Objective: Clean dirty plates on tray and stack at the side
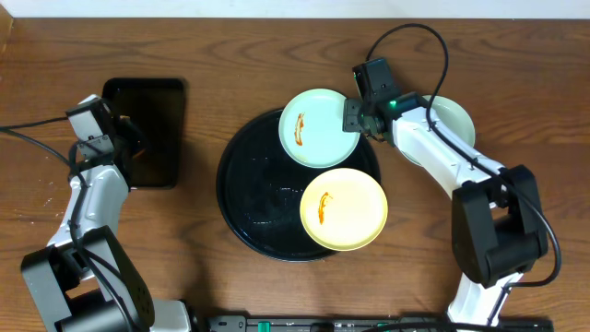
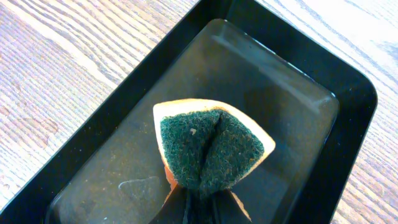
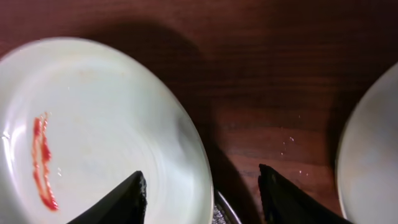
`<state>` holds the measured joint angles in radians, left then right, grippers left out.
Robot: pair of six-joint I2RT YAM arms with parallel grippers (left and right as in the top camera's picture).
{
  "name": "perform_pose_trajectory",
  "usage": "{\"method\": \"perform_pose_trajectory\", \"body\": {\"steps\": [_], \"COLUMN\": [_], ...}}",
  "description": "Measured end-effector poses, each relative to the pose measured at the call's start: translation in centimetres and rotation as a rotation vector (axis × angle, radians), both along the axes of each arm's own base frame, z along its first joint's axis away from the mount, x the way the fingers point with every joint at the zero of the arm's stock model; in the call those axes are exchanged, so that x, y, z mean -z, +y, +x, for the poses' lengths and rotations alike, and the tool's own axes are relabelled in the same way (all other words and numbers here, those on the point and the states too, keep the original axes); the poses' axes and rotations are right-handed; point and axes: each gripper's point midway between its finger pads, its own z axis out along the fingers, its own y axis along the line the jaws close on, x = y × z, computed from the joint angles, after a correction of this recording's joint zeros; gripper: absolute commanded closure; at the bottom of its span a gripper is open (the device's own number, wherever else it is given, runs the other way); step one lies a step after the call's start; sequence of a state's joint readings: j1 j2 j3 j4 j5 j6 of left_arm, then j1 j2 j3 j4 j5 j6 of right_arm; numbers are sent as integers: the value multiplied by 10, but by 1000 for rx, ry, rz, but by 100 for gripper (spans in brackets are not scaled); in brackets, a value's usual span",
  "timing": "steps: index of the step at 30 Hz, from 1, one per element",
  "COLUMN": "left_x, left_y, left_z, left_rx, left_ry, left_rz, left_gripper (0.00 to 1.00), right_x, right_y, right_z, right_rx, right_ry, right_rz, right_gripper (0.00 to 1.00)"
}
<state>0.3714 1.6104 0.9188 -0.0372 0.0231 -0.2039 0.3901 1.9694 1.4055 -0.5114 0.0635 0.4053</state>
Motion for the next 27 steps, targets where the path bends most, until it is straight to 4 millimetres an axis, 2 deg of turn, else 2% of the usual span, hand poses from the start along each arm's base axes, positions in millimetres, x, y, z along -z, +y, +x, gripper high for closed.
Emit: {"method": "perform_pose_trajectory", "body": {"steps": [5, 10, 16, 25, 27], "left_x": [0, 0, 0, 0, 0], "left_y": [0, 0, 0, 0, 0], "left_z": [0, 0, 0, 0, 0], "left_rx": [0, 0, 0, 0, 0], "left_ry": [0, 1, 0, 0, 0], "left_rz": [0, 0, 0, 0, 0], "left_gripper": [92, 92, 92, 92, 92], "right_x": [11, 17, 26, 27, 27], "right_y": [4, 1, 1, 4, 4], "right_z": [-4, -14, -16, -12, -12], "right_rx": [-54, -78, -114, -134, -134], "right_ry": [27, 74, 87, 71, 72], "right_rz": [-7, -27, -46, -46, -45], "right_gripper": [61, 64, 71, 99, 99]}}
